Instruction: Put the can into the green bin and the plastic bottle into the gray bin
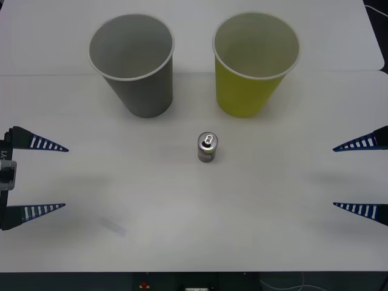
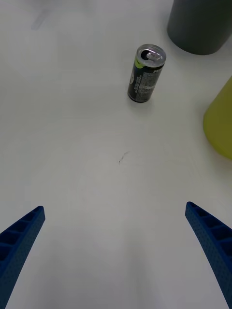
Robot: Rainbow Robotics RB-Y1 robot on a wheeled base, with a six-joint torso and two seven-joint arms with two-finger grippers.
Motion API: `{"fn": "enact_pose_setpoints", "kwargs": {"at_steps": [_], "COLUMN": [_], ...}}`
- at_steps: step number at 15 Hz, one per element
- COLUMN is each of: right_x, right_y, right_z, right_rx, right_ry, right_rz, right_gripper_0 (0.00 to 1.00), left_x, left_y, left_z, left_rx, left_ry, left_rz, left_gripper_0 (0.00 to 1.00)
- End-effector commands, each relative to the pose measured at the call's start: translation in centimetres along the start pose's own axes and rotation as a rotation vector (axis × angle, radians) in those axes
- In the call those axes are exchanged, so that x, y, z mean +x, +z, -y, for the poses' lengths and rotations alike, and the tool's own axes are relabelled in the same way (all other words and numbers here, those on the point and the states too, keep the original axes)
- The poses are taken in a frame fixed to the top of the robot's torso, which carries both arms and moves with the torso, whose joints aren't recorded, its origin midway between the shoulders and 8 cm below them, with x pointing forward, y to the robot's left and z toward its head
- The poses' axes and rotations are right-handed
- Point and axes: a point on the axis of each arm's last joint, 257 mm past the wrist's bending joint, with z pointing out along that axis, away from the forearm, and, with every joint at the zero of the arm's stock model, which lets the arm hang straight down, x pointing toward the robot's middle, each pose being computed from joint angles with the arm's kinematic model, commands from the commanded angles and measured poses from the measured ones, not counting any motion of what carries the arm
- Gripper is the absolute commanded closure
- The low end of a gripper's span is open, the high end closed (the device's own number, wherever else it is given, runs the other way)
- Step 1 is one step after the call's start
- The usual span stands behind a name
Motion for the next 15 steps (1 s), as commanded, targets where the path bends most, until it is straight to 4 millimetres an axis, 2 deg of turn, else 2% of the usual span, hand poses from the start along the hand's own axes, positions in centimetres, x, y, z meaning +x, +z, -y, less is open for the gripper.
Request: {"fn": "enact_pose_setpoints", "kwargs": {"at_steps": [1, 4, 7, 15], "right_x": [0.1, -0.2, 0.2, -0.3], "right_y": [0.0, -0.5, -0.2, 4.4], "right_z": [-0.2, -0.1, -0.4, 0.0], "right_rx": [-0.002, -0.005, 0.0, 0.03], "right_ry": [0.004, 0.0, 0.011, 0.086], "right_rz": [0.001, 0.003, 0.013, 0.14], "right_gripper_0": [0.0, 0.0, 0.0, 0.0], "left_x": [0.0, 0.0, 0.0, 0.0], "left_y": [0.0, 0.0, 0.0, 0.0], "left_z": [0.0, 0.0, 0.0, 0.0], "left_rx": [0.0, 0.0, 0.0, 0.0], "left_ry": [0.0, 0.0, 0.0, 0.0], "left_rz": [0.0, 0.0, 0.0, 0.0], "left_gripper_0": [0.0, 0.0, 0.0, 0.0]}}
